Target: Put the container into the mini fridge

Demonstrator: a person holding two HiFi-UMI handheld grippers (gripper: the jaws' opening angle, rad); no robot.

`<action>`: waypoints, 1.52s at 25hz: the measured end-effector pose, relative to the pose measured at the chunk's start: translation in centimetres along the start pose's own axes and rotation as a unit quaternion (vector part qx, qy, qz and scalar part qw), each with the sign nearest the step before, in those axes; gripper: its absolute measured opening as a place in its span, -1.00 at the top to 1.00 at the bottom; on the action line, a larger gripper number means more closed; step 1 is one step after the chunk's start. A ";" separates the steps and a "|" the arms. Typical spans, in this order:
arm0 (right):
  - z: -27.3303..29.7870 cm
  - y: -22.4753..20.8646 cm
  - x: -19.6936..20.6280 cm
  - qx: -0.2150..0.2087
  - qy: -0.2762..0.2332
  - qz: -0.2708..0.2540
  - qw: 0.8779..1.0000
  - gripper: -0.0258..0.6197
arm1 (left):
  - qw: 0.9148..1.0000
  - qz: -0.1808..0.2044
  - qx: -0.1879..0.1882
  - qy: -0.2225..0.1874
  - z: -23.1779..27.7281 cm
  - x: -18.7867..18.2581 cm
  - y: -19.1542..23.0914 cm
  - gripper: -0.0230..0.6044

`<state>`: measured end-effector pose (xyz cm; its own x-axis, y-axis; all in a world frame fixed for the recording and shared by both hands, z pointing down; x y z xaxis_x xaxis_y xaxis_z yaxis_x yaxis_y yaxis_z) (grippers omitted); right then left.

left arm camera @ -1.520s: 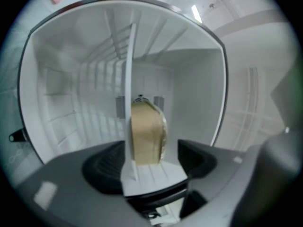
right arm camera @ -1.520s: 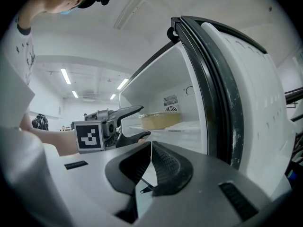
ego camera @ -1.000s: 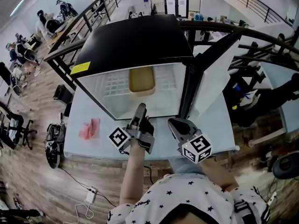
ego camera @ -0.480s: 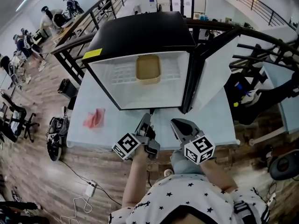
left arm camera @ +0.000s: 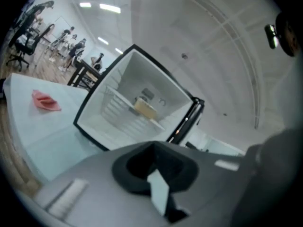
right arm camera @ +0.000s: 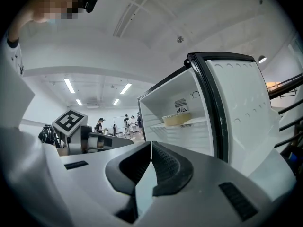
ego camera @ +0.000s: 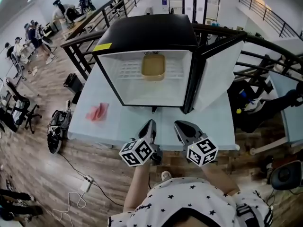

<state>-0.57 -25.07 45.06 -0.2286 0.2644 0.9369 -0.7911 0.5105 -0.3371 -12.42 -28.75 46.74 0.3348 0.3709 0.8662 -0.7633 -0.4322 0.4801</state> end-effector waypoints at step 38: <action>-22.3 7.1 6.2 -0.070 0.041 -0.034 0.996 0.86 | 0.995 0.043 -0.083 0.025 -18.0 15.3 -14.4 0.91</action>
<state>5.07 -1.53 46.45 -0.1243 0.2885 0.9494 -0.7153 0.6371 -0.2873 -6.26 -2.12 50.57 0.2390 0.3813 0.8930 -0.8701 -0.3242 0.3713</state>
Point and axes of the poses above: the fingertips, and each gripper's own axes: z forward along the fingers, y to its left, x out of its underside, the point moved 2 cm from there along -z, backward along the fingers, and after that the axes turned 9 degrees about z, right-handed, at the moved point
